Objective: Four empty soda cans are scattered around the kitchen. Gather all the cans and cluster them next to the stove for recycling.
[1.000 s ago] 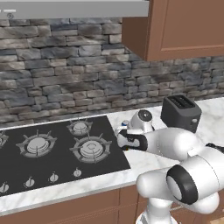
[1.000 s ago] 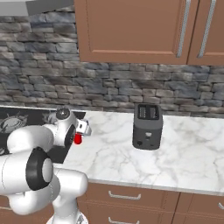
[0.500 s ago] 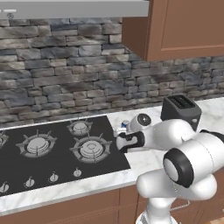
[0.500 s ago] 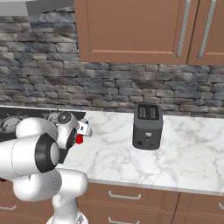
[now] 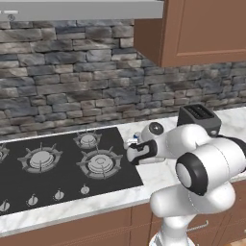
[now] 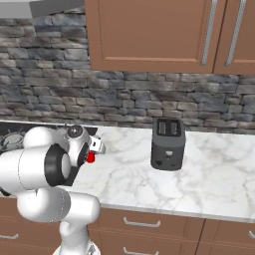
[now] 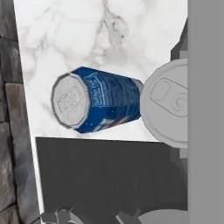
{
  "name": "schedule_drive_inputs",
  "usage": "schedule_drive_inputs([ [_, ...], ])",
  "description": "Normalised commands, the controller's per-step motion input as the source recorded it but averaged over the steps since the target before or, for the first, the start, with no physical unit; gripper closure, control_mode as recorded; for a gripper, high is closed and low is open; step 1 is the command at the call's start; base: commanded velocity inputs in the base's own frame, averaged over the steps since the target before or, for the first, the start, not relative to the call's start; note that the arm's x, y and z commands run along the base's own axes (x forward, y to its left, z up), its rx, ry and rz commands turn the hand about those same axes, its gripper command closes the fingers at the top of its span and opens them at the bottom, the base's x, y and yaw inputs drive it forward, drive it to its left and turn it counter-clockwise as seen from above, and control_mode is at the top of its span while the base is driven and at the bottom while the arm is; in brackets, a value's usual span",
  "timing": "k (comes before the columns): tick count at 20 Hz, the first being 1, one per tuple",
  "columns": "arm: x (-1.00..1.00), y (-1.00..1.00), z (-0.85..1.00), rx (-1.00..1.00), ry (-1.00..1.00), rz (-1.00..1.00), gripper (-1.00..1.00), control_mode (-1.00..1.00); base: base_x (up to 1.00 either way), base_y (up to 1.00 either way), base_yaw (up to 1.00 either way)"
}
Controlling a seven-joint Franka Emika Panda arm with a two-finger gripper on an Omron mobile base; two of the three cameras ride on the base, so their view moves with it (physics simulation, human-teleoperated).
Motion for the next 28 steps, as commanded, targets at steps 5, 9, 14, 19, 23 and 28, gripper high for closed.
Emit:
schedule_drive_inputs([
  [5,0.00,0.00,-0.27,0.00,0.00,0.00,1.00,-1.00,0.00,0.00,0.00],
  [9,0.00,0.00,-0.21,0.00,-0.02,0.00,1.00,-1.00,0.00,0.00,0.00],
  [14,-0.08,0.00,-0.19,0.00,-0.06,0.00,-1.00,-1.00,0.00,0.00,0.00],
  [19,-0.21,0.00,-0.02,0.00,-0.08,0.00,-1.00,-1.00,0.00,0.00,0.00],
  [23,-0.09,0.00,0.16,0.01,-0.04,0.00,-1.00,-1.00,0.00,0.00,0.00],
  [28,-0.01,0.00,0.42,0.00,0.00,-0.02,-1.00,-1.00,0.00,0.00,0.00],
])
